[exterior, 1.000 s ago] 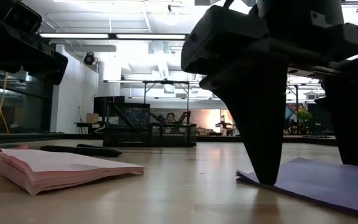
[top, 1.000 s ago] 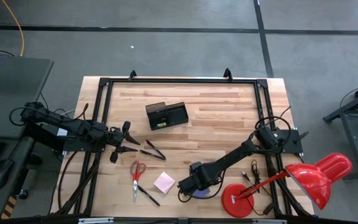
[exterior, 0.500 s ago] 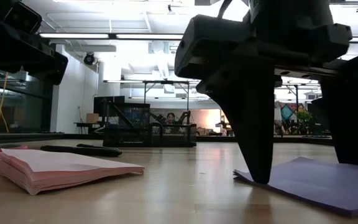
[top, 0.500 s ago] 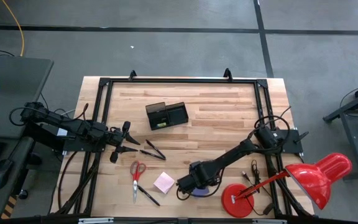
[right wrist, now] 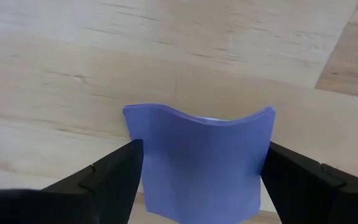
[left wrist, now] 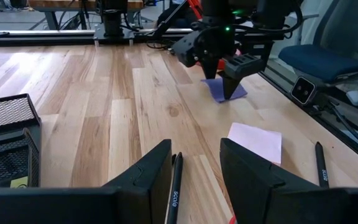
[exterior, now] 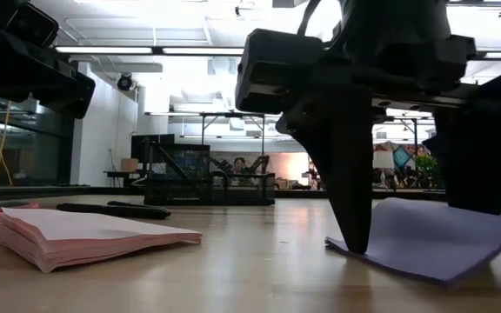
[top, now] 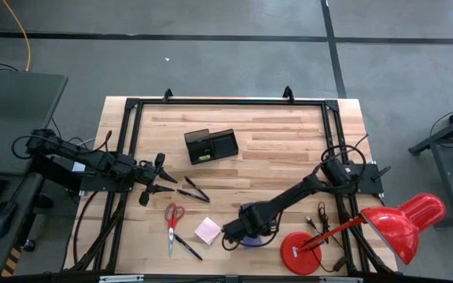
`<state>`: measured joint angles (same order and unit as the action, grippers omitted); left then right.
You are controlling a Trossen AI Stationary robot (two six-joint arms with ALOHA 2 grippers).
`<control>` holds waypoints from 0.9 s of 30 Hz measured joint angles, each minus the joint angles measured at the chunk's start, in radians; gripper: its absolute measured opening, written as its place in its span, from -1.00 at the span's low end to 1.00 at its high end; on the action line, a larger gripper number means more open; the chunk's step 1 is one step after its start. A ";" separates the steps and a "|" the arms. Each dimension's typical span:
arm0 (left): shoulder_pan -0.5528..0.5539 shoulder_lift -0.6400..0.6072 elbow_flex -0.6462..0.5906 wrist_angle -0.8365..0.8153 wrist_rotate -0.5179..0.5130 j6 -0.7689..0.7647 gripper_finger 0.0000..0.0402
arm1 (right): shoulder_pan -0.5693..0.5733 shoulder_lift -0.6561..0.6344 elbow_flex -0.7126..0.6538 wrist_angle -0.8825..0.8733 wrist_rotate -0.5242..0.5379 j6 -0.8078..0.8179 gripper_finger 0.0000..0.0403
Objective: Pick and place office supplies into organizer
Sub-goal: Put the violet sticky notes into the black desk organizer, then put the blue sticky note into the black desk organizer
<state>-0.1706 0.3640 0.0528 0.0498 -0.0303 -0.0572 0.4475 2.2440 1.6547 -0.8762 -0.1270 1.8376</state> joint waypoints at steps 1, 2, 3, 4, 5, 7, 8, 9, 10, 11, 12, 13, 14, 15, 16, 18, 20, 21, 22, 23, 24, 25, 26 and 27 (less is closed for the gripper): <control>0.000 0.000 0.000 0.000 0.000 0.000 -0.39 | -0.004 0.000 0.000 0.001 -0.005 -0.007 0.48; 0.000 0.000 0.000 0.000 0.000 0.000 -0.39 | -0.009 0.000 0.000 0.002 -0.008 -0.012 0.48; 0.000 0.000 0.000 0.000 0.000 0.000 -0.39 | -0.015 0.000 0.000 0.002 -0.013 -0.016 0.48; 0.000 0.000 0.000 0.000 0.000 0.000 -0.39 | -0.022 -0.002 0.000 0.002 -0.018 -0.021 0.48; 0.000 0.000 0.000 0.000 0.000 0.000 -0.39 | -0.028 -0.003 0.000 0.002 -0.021 -0.026 0.48; 0.000 0.000 0.000 0.000 0.000 0.000 -0.39 | -0.039 -0.014 0.000 0.005 -0.022 -0.044 0.48; 0.000 0.000 0.000 0.000 0.000 0.000 -0.39 | -0.045 -0.019 -0.001 0.007 -0.022 -0.053 0.48; 0.000 0.000 0.000 0.000 0.000 0.000 -0.39 | -0.050 -0.028 -0.002 0.007 -0.019 -0.059 0.48; 0.000 0.000 0.000 0.000 0.000 0.000 -0.39 | -0.056 -0.031 -0.002 0.006 -0.010 -0.062 0.48; 0.000 0.000 0.000 0.000 0.000 0.000 -0.39 | -0.061 -0.038 -0.002 0.003 0.010 -0.064 0.48; 0.000 0.000 0.000 0.000 0.000 0.000 -0.39 | -0.068 -0.042 -0.003 -0.005 0.040 -0.067 0.48; 0.000 0.000 0.000 0.000 0.000 0.000 -0.39 | -0.079 -0.045 -0.003 -0.010 0.060 -0.067 0.48; 0.000 0.000 0.000 0.000 0.000 0.000 -0.39 | -0.088 -0.051 -0.005 -0.017 0.088 -0.084 0.48; 0.000 0.000 0.000 0.000 0.000 0.000 -0.39 | -0.097 -0.054 -0.005 -0.022 0.137 -0.103 0.48; 0.000 0.000 0.000 0.000 0.000 0.000 -0.39 | -0.108 -0.054 -0.005 -0.019 0.153 -0.121 0.48; 0.000 0.000 0.000 0.000 0.000 0.000 -0.39 | -0.125 -0.055 -0.005 -0.014 0.168 -0.162 0.48; 0.000 0.000 0.000 -0.001 0.000 0.000 -0.39 | -0.140 -0.056 -0.005 -0.003 0.147 -0.183 0.48; 0.000 0.000 0.000 0.000 0.000 0.000 -0.39 | -0.144 -0.056 -0.005 0.006 0.122 -0.185 0.48; 0.000 0.000 0.000 0.000 0.000 0.000 -0.39 | -0.147 -0.056 -0.005 0.015 0.082 -0.186 0.48; 0.000 0.000 0.000 0.000 0.000 0.000 -0.39 | -0.151 -0.057 -0.005 0.020 0.037 -0.186 0.48; 0.000 0.000 0.000 0.000 0.000 0.000 -0.39 | -0.153 -0.058 -0.005 0.018 -0.004 -0.186 0.48; 0.000 0.000 0.000 0.000 0.000 0.000 -0.39 | -0.154 -0.058 -0.005 0.016 -0.044 -0.186 0.48; 0.000 0.000 0.000 0.000 0.000 0.000 -0.39 | -0.153 -0.058 -0.005 0.011 -0.076 -0.193 0.48; 0.000 0.000 0.000 0.000 0.000 0.000 -0.39 | -0.149 -0.058 -0.005 0.005 -0.099 -0.207 0.48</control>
<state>-0.1706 0.3637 0.0528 0.0502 -0.0303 -0.0570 0.2982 2.1857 1.6501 -0.8715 -0.2256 1.6309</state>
